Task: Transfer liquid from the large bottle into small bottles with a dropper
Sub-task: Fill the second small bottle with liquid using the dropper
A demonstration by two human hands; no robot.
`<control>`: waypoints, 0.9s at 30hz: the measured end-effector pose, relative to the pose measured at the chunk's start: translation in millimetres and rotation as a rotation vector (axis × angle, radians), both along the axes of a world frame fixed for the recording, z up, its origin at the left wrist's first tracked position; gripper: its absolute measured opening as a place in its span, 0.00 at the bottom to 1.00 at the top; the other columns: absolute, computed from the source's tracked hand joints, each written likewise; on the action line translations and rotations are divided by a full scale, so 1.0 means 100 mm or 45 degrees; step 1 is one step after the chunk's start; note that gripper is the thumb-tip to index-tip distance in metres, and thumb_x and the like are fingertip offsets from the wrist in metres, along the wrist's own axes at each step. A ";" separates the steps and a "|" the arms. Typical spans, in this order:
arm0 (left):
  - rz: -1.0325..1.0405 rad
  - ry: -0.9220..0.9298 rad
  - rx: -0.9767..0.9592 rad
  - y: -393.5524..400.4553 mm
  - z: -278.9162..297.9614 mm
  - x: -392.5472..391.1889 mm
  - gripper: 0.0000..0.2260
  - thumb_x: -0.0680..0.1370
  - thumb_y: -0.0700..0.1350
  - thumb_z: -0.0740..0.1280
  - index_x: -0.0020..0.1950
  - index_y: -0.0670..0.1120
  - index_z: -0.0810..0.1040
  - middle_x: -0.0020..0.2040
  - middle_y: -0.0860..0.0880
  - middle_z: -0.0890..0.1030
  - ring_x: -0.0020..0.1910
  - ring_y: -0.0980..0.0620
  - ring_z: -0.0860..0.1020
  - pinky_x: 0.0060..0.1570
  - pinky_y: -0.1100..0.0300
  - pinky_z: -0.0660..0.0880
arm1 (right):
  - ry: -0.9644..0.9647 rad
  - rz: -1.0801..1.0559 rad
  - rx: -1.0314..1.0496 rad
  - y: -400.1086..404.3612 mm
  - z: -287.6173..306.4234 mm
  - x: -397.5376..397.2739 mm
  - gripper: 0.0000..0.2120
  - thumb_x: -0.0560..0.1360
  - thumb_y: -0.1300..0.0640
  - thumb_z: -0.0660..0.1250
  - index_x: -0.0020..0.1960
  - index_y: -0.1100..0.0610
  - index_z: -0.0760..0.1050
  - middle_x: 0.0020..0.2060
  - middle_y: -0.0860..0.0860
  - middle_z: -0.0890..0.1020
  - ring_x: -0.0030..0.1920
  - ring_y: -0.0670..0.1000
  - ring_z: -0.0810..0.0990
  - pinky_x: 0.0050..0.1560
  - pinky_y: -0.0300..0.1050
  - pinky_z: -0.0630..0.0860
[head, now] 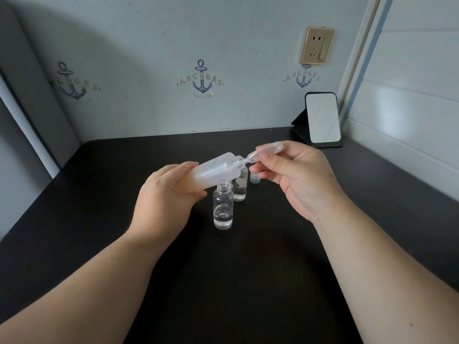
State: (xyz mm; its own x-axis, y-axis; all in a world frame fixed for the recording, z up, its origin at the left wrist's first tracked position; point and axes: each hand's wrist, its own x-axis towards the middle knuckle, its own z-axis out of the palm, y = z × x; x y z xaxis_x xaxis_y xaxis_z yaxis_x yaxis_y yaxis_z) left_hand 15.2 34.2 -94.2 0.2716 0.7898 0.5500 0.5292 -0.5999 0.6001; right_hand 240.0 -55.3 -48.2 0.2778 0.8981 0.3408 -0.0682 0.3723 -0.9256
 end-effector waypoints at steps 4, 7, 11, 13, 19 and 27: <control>0.030 0.009 0.011 0.01 0.00 0.01 0.23 0.72 0.46 0.78 0.65 0.59 0.79 0.49 0.72 0.72 0.54 0.61 0.72 0.51 0.72 0.64 | 0.066 0.003 0.025 -0.01 0.02 0.03 0.07 0.71 0.56 0.74 0.46 0.59 0.85 0.45 0.56 0.87 0.43 0.53 0.86 0.43 0.40 0.80; 0.054 -0.006 -0.010 0.03 -0.01 0.00 0.23 0.72 0.46 0.78 0.65 0.58 0.79 0.49 0.71 0.72 0.52 0.64 0.70 0.49 0.74 0.64 | 0.120 0.005 0.038 -0.01 0.02 0.06 0.07 0.71 0.54 0.74 0.45 0.56 0.86 0.45 0.54 0.87 0.43 0.52 0.85 0.43 0.39 0.79; 0.072 -0.023 -0.024 0.03 -0.01 0.01 0.22 0.72 0.46 0.78 0.64 0.59 0.80 0.48 0.72 0.73 0.51 0.67 0.68 0.47 0.76 0.64 | 0.203 -0.021 0.042 0.00 0.03 0.10 0.08 0.71 0.54 0.73 0.45 0.57 0.85 0.45 0.54 0.87 0.42 0.52 0.85 0.42 0.39 0.79; 0.076 -0.022 -0.023 0.04 -0.01 0.01 0.22 0.71 0.46 0.78 0.64 0.60 0.80 0.48 0.71 0.73 0.51 0.66 0.69 0.48 0.75 0.64 | 0.251 -0.040 0.041 0.01 0.04 0.12 0.07 0.72 0.54 0.72 0.44 0.57 0.85 0.44 0.53 0.87 0.42 0.52 0.85 0.42 0.39 0.79; 0.128 -0.037 -0.057 0.07 -0.02 -0.02 0.22 0.73 0.47 0.77 0.65 0.59 0.79 0.48 0.66 0.75 0.52 0.61 0.71 0.48 0.73 0.64 | 0.551 -0.097 0.070 -0.01 0.07 0.21 0.06 0.73 0.55 0.72 0.41 0.55 0.86 0.41 0.51 0.86 0.41 0.49 0.85 0.42 0.39 0.79; 0.122 -0.161 -0.172 0.07 -0.02 -0.04 0.16 0.74 0.50 0.75 0.59 0.62 0.78 0.49 0.63 0.79 0.50 0.63 0.75 0.45 0.68 0.67 | 0.994 -0.273 0.127 0.00 0.07 0.34 0.07 0.77 0.57 0.73 0.44 0.61 0.85 0.40 0.53 0.86 0.42 0.51 0.86 0.42 0.40 0.80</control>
State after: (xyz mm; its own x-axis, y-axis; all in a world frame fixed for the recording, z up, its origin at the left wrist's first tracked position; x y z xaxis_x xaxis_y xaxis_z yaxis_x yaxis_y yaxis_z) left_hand 11.2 41.6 -96.2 0.1267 0.8775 0.4626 0.4953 -0.4600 0.7369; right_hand 274.0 -55.4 -41.2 0.6311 0.7739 0.0532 -0.5978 0.5289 -0.6024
